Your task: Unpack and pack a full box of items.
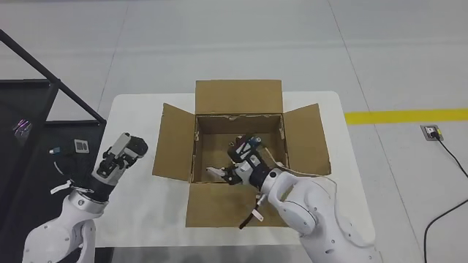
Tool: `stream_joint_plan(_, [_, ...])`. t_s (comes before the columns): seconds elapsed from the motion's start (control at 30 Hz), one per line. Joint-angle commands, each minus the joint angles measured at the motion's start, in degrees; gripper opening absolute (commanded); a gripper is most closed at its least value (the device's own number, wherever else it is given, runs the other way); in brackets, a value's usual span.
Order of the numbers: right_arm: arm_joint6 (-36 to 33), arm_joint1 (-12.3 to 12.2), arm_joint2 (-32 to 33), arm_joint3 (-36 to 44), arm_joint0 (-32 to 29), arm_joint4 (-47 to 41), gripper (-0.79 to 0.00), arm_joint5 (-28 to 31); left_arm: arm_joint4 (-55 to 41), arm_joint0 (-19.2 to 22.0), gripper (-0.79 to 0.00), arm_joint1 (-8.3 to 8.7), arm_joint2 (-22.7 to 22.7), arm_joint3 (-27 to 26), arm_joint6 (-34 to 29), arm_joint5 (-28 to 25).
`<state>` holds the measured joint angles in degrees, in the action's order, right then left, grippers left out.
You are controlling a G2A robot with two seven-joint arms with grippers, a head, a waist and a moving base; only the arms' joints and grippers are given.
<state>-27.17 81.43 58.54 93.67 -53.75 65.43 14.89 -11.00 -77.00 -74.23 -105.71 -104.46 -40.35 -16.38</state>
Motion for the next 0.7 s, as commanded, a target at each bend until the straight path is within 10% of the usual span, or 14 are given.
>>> stream_joint_plan(0.0, [0.1, 0.0, -0.1, -0.2, 0.1, -0.1, 0.0, -0.2, 0.0, 0.0, 0.0, 0.02, 0.1, 0.0, -0.1, 0.0])
stream_joint_plan(0.4, [-0.3, 0.0, -1.0, -0.1, 0.3, 1.2, 0.0, 0.4, 0.0, 0.0, 0.0, 0.02, 0.1, 0.0, -0.1, 0.0])
stream_joint_plan(0.67, [-14.1, 3.6, -7.6, -14.3, 13.2, -0.6, 0.0, -15.2, -1.0, -1.3, 0.0, 0.43, -0.5, -1.0, 2.8, 2.6])
